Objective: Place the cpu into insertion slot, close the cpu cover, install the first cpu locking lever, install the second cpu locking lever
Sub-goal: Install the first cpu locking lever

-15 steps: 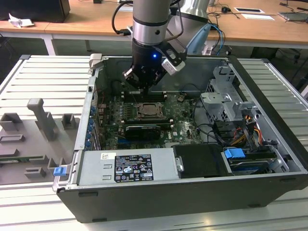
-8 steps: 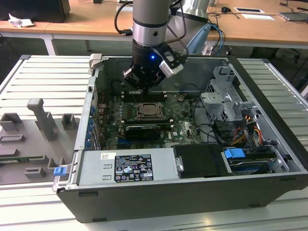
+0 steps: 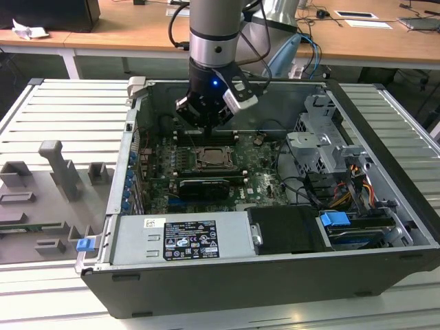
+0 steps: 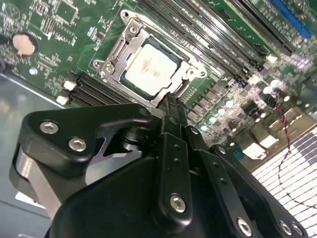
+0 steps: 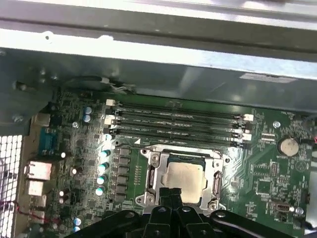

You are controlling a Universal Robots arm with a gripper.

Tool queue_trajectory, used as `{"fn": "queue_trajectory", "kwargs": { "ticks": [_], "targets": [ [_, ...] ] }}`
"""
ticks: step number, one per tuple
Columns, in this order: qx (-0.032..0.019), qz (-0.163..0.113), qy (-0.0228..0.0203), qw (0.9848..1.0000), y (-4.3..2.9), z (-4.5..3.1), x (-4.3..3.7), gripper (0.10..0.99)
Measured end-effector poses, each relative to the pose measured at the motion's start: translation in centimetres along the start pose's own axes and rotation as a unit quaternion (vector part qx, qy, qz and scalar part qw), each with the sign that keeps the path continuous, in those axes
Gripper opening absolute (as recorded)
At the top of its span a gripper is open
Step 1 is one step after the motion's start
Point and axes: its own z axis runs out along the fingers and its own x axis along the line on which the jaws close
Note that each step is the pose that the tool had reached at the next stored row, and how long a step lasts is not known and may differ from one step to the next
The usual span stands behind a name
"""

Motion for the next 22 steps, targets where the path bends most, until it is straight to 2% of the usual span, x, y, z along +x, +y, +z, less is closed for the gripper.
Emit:
{"fn": "queue_trajectory", "kwargs": {
  "ticks": [4, 6, 12, 13, 18, 21, 22],
  "targets": [
    [-0.0002, 0.035, -0.0014, 0.9994, 0.01, 0.09, 0.13, 0.106],
    [-0.0002, 0.035, -0.0039, 0.9994, 0.15, 0.14, 1.75, 0.106],
    [-0.0007, 0.035, -0.0094, 0.9993, 0.48, 0.19, 4.72, 0.106],
    [-0.0009, 0.035, -0.0095, 0.9993, 0.60, 0.20, 4.99, 0.106],
    [-0.0009, 0.035, -0.0096, 0.9993, 1.23, 0.23, 5.74, 0.106],
    [-0.0014, 0.035, -0.0097, 0.9993, 1.64, 0.27, 5.79, 0.106],
    [-0.0015, 0.035, -0.0096, 0.9993, 2.02, 0.29, 5.80, 0.106]
  ]
}}
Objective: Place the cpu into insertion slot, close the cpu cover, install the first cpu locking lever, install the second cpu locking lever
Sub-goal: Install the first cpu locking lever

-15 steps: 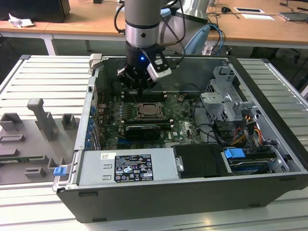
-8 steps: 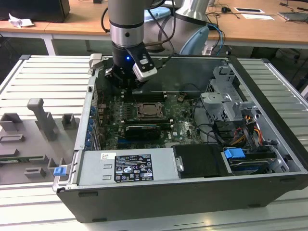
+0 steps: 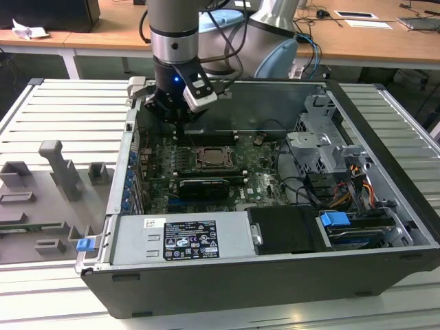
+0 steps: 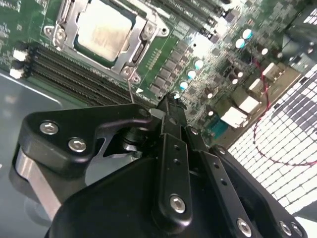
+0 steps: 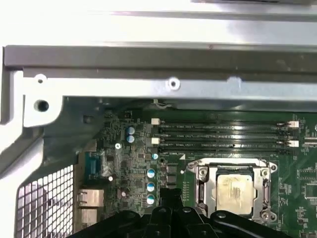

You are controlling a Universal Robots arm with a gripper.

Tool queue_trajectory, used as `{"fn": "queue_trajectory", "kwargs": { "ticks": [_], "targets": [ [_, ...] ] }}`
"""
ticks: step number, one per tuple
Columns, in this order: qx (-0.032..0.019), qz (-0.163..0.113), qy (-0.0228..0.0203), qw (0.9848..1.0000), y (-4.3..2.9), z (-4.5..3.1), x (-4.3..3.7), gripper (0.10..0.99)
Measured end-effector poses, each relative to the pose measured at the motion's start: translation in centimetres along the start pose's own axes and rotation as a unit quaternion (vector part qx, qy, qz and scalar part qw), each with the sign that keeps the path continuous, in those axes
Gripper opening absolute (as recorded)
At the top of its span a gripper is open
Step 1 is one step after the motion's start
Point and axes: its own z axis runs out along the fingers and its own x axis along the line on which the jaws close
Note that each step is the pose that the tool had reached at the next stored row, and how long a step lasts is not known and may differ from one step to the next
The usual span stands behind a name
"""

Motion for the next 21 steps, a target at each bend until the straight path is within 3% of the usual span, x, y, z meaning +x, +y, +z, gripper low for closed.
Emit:
{"fn": "queue_trajectory", "kwargs": {
  "ticks": [2, 11, 21],
  "targets": [
    [0.0000, 0.000, 0.0000, 1.0000, 0.57, 0.06, 0.04, 0.106],
    [-0.0003, 0.000, 0.0000, 1.0000, 1.42, 0.16, 0.18, 0.106],
    [-0.0003, 0.000, 0.0000, 1.0000, 1.43, 0.21, -0.50, 0.106]
  ]
}}
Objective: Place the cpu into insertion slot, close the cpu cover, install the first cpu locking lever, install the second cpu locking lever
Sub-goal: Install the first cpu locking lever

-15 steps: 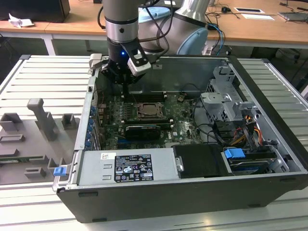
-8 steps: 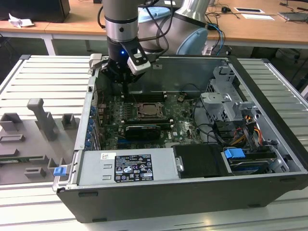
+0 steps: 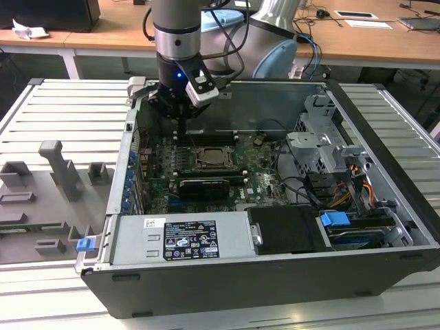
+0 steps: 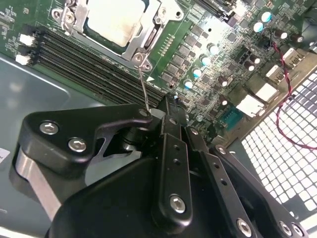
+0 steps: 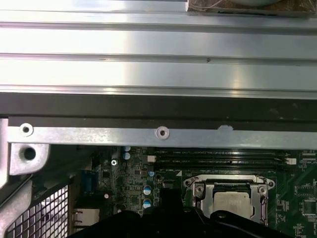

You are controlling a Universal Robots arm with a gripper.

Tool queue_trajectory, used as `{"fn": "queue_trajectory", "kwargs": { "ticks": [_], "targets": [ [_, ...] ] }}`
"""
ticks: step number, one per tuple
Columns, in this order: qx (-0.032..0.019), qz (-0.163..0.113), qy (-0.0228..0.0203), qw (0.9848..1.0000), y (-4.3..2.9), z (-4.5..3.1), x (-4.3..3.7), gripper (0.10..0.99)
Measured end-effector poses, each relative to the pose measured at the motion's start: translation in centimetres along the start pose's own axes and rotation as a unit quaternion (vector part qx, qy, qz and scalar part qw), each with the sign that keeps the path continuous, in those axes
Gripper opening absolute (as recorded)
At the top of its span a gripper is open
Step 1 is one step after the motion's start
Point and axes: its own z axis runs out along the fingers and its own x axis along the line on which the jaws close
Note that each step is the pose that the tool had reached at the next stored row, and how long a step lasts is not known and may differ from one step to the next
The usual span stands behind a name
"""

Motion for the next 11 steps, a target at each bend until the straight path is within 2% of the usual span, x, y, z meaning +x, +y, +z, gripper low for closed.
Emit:
{"fn": "queue_trajectory", "kwargs": {
  "ticks": [11],
  "targets": [
    [0.0006, 0.000, 0.0000, 1.0000, -0.01, 0.02, -0.54, 0.106]
  ]
}}
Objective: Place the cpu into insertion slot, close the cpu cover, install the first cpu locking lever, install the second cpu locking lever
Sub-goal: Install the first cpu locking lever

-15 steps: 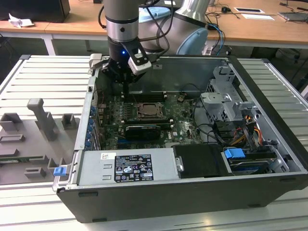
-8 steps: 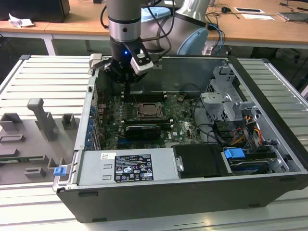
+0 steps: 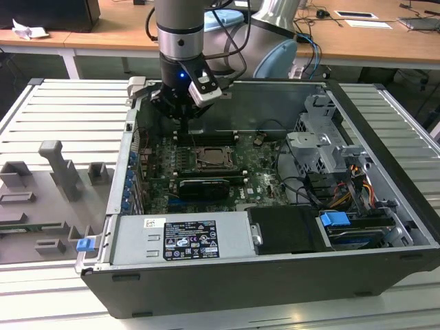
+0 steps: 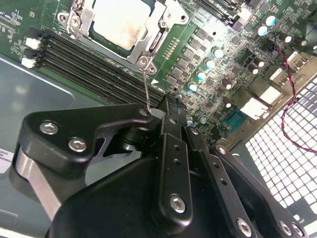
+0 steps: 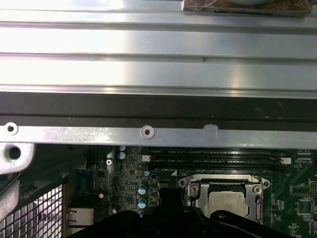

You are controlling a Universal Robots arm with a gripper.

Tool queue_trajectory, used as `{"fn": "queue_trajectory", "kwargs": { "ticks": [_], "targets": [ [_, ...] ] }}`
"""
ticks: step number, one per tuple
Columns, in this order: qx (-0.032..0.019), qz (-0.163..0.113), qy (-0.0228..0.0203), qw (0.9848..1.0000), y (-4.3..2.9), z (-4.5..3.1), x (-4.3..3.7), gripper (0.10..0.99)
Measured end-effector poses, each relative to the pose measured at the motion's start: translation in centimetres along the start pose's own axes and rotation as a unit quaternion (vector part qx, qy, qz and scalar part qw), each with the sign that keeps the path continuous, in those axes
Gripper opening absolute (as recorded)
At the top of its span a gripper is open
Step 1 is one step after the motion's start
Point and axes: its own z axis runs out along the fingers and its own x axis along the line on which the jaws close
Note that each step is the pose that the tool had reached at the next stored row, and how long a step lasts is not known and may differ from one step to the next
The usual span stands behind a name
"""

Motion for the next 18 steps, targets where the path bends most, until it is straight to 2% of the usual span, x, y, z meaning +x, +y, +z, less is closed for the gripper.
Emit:
{"fn": "queue_trajectory", "kwargs": {
  "ticks": [5, 10, 12, 14, 15, 18],
  "targets": [
    [-0.0001, 0.000, 0.0000, 1.0000, -0.01, 0.03, -0.44, 0.106],
    [0.0000, 0.000, 0.0000, 1.0000, -0.03, 0.16, -1.43, 0.106],
    [0.0000, 0.000, 0.0000, 1.0000, -0.04, 0.21, -1.93, 0.106],
    [0.0000, 0.000, 0.0000, 1.0000, -0.07, 0.33, -3.58, 0.106],
    [0.0000, 0.000, 0.0000, 1.0000, -0.07, 0.36, -4.00, 0.106],
    [-0.0031, 0.000, 0.0000, 1.0000, -0.09, 0.44, -4.49, 0.106]
  ]
}}
